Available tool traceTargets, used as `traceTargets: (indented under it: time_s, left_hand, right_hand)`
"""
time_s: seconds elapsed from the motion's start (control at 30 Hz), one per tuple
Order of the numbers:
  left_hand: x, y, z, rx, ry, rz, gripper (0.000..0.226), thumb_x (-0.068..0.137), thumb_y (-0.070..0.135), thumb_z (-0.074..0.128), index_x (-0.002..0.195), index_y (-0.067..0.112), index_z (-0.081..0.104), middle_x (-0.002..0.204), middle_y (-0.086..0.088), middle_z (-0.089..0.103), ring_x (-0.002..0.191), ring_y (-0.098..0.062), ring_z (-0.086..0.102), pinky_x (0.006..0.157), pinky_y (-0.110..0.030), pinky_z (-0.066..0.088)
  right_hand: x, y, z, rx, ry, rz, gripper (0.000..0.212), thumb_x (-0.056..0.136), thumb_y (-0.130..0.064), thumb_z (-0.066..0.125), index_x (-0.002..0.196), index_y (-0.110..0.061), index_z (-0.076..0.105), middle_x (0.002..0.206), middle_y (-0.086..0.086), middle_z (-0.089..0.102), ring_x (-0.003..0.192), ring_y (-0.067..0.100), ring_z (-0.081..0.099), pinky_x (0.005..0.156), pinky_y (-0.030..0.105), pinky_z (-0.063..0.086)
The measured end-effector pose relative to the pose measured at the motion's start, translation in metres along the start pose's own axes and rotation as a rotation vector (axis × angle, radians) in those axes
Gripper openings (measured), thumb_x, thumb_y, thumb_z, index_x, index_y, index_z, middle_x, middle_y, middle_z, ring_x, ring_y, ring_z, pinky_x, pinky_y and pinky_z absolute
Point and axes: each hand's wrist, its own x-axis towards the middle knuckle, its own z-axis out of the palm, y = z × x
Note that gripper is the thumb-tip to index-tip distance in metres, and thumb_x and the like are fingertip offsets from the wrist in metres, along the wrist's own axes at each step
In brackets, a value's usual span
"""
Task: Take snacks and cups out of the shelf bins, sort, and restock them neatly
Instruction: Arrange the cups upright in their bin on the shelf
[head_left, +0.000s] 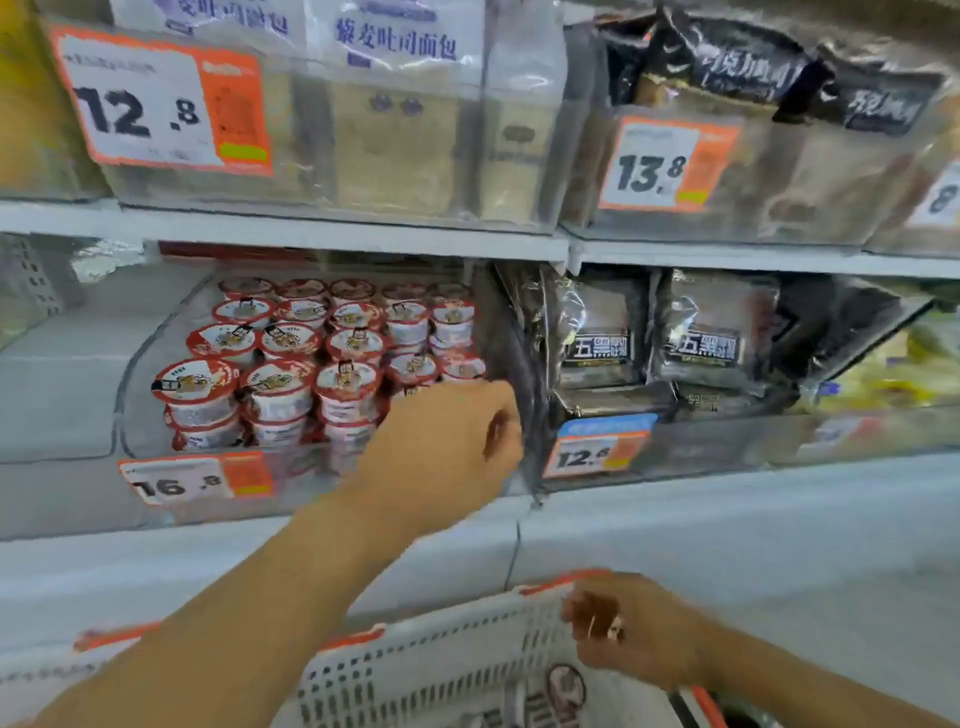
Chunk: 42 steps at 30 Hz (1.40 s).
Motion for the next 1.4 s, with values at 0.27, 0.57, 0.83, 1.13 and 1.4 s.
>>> traceTargets:
  time_s: [0.27, 0.57, 0.83, 1.13, 1.4]
  left_hand:
    - [-0.163, -0.01, 0.21, -0.238, -0.664, -0.628, 0.02, 0.093, 0.036, 0.054, 0.094, 0.018, 0.064, 0.088, 0.0, 0.068, 0.077, -0.018, 0.065, 0.066, -0.032, 0.05]
    - [-0.257, -0.012, 0.334, -0.173, -0.68, -0.869, 0.091, 0.083, 0.049, 0.075, 0.155, 0.027, 0.023, 0.162, -0.006, 0.011, 0.143, -0.033, 0.028, 0.108, -0.052, 0.041]
    - [-0.246, -0.051, 0.36, -0.298, -0.483, -0.914, 0.027, 0.093, 0.012, 0.067, 0.119, 0.006, 0.063, 0.123, -0.016, 0.053, 0.099, -0.035, 0.06, 0.089, -0.036, 0.047]
    - [-0.237, -0.052, 0.366, -0.729, -0.62, -1.448, 0.019, 0.095, 0.032, 0.055, 0.107, 0.018, 0.054, 0.103, -0.006, 0.063, 0.083, -0.018, 0.056, 0.064, -0.03, 0.041]
    - [-0.215, -0.045, 0.391, -0.32, -0.625, -1.06, 0.048, 0.086, 0.061, 0.06, 0.118, 0.025, 0.064, 0.107, 0.0, 0.07, 0.095, -0.025, 0.067, 0.075, -0.036, 0.055]
  right_hand:
    - [0.012, 0.122, 0.106, -0.446, -0.1, 0.302, 0.082, 0.081, -0.041, 0.075, 0.15, -0.029, 0.032, 0.145, 0.006, 0.045, 0.128, 0.029, 0.049, 0.098, 0.039, 0.044]
    - [0.016, 0.196, 0.187, -0.109, -0.111, 0.437, 0.114, 0.076, -0.022, 0.087, 0.16, -0.032, 0.01, 0.163, 0.007, 0.009, 0.146, 0.035, 0.026, 0.113, 0.047, 0.036]
    - [0.028, 0.202, 0.2, -0.053, -0.037, 0.427, 0.087, 0.075, -0.022, 0.077, 0.151, -0.024, 0.034, 0.104, 0.003, 0.067, 0.099, 0.025, 0.063, 0.084, 0.039, 0.054]
    - [0.065, 0.213, 0.194, -0.359, 0.178, 0.252, 0.066, 0.083, -0.004, 0.065, 0.145, -0.005, 0.041, 0.142, 0.019, 0.043, 0.128, 0.039, 0.041, 0.107, 0.05, 0.042]
    - [0.075, 0.221, 0.178, -0.408, -0.026, 0.248, 0.048, 0.081, -0.015, 0.075, 0.127, -0.01, 0.058, 0.127, 0.014, 0.055, 0.118, 0.036, 0.047, 0.094, 0.049, 0.048]
